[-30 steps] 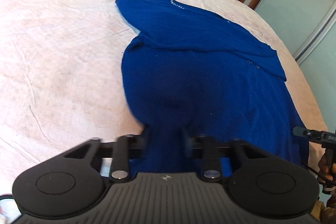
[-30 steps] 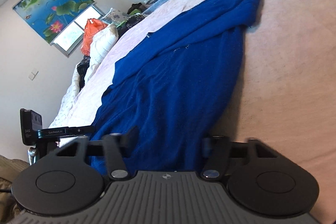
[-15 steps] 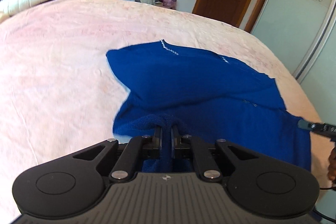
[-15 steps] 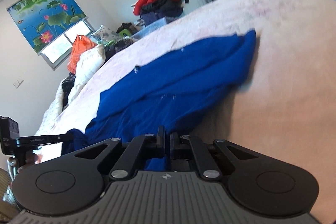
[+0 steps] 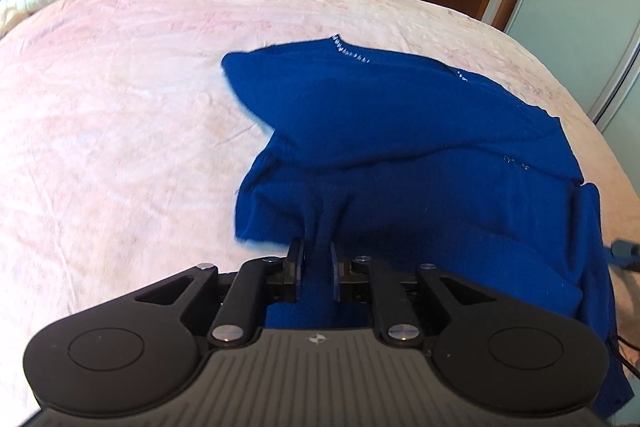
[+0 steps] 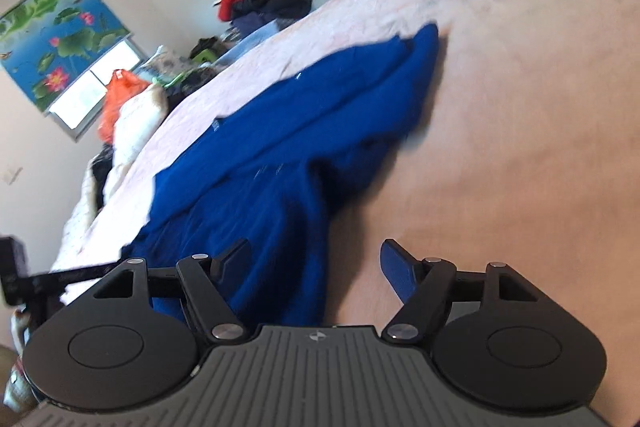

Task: Fold small clothes
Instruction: 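Grasp the sweater hem with the left tool, then close the right tool on the hem while the left tool holds the hem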

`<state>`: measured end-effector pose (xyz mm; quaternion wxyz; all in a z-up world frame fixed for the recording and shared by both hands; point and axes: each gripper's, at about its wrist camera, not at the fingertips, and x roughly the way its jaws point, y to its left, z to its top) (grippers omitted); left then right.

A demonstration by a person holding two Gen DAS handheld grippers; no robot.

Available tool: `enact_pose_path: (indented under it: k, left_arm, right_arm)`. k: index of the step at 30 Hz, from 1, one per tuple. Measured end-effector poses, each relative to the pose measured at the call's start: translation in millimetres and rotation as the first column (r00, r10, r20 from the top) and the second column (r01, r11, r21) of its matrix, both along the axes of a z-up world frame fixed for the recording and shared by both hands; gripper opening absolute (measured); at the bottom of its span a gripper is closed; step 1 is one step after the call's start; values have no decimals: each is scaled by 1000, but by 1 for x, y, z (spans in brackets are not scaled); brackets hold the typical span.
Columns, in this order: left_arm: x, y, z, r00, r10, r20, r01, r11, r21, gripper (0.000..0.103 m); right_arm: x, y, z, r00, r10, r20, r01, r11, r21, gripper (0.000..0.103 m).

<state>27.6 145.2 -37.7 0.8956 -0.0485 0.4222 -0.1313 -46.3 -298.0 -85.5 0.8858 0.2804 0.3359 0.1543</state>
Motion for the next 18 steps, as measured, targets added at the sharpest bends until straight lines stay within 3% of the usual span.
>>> enact_pose_path:
  k: [2, 3, 5, 6, 7, 10, 18]
  left_arm:
    - [-7, 9, -6, 1000, 10, -25, -11, 999, -39, 21]
    - [-11, 14, -9, 999, 12, -37, -15, 998, -63, 28]
    - [-21, 20, -13, 1000, 3, -28, -6, 993, -116, 38]
    - [-26, 22, -13, 1000, -9, -17, 6, 992, -127, 46]
    - [-30, 22, -12, 1000, -23, -8, 22, 991, -130, 56]
    - [-43, 17, -9, 998, -54, 13, 55, 991, -120, 62]
    - [-27, -15, -7, 998, -41, 54, 46, 996, -76, 62]
  right_arm:
    - [-13, 11, -4, 998, 65, 2, -65, 997, 33, 72]
    - [-16, 17, -6, 996, 94, 3, -94, 995, 35, 65]
    - [-18, 33, -7, 990, 141, -13, -141, 990, 11, 40]
    - [-17, 37, -9, 989, 143, -23, -143, 990, -1, 15]
    - [-16, 39, -9, 991, 134, -24, -134, 991, -11, 11]
    - [-12, 30, -5, 997, 71, -4, -71, 997, -1, 11]
    - [30, 19, 24, 998, 29, 62, -17, 982, -188, 11]
